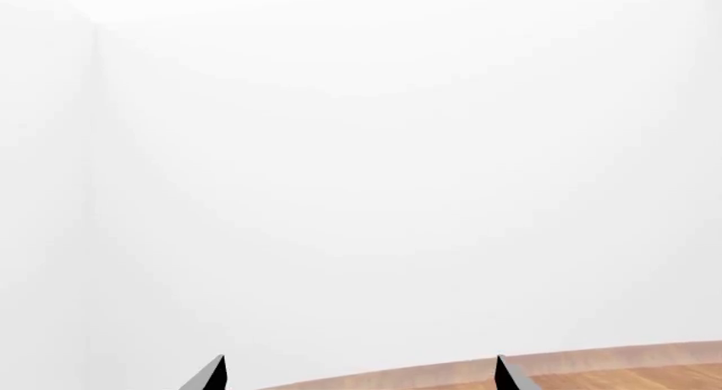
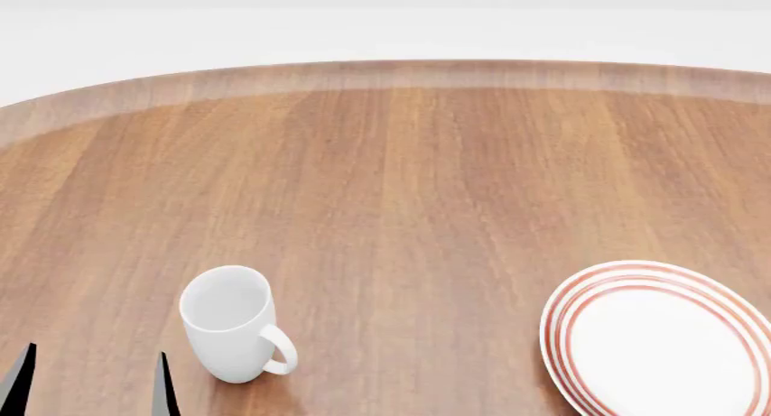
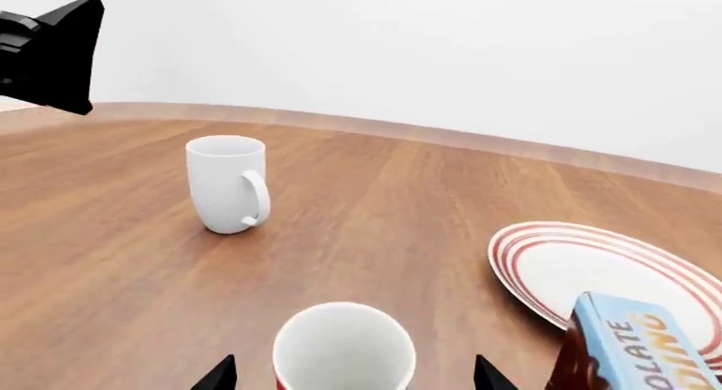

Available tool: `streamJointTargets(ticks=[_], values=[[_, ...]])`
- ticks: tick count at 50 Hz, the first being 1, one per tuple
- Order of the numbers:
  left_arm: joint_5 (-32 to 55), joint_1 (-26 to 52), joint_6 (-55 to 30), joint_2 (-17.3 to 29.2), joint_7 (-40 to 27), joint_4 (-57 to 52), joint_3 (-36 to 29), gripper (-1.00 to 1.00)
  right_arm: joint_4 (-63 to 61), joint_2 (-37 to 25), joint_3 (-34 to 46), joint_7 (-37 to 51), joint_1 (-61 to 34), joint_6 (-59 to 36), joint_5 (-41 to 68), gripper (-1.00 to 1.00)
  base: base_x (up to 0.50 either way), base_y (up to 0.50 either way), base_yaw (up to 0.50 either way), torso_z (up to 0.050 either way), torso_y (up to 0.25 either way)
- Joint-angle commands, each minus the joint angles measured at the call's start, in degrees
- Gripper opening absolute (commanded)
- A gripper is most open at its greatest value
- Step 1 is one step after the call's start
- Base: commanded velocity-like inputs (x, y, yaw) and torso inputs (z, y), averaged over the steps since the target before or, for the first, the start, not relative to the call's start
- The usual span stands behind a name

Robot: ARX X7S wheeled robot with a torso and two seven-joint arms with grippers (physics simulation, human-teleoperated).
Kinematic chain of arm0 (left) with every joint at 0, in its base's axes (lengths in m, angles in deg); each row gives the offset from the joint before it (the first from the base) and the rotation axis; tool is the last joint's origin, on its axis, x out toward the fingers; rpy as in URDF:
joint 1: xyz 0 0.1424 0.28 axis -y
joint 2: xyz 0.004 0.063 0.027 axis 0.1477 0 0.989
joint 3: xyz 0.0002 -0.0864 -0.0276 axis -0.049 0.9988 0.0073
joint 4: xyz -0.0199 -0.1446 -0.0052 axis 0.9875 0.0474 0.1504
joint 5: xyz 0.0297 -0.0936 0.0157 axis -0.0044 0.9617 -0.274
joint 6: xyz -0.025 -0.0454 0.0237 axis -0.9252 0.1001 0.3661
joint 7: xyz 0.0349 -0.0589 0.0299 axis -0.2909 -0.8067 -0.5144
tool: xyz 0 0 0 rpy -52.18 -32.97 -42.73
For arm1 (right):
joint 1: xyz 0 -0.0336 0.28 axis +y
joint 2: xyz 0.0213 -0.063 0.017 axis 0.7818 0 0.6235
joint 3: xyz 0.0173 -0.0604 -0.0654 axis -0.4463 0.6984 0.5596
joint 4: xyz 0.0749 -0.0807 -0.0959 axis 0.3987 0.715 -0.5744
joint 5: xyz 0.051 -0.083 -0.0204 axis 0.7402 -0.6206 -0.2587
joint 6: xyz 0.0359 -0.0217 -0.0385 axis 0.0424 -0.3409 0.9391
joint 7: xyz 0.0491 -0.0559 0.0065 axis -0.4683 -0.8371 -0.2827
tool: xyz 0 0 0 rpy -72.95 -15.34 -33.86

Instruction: Pick up the red mug and put it on the plate

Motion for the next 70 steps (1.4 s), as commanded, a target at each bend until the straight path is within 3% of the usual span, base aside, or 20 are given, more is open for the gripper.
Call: streamJointTargets(ticks=[1, 70], values=[[-0.04, 0.07, 0.13, 0.1, -0.21, 0.07, -0.17, 1.0, 3.5, 0.79, 1.21, -0.77, -0.78, 1.95, 0.4, 1.0, 0.0, 0.0, 0.0, 0.0, 0.0], [-0.03, 0.4, 0.49, 0.68, -1.28, 0.25, -1.18, 1.0, 20.46, 4.78, 4.92, -5.53, -5.02, 13.45, 7.02, 1.0, 0.0, 0.0, 0.0, 0.0, 0.0]])
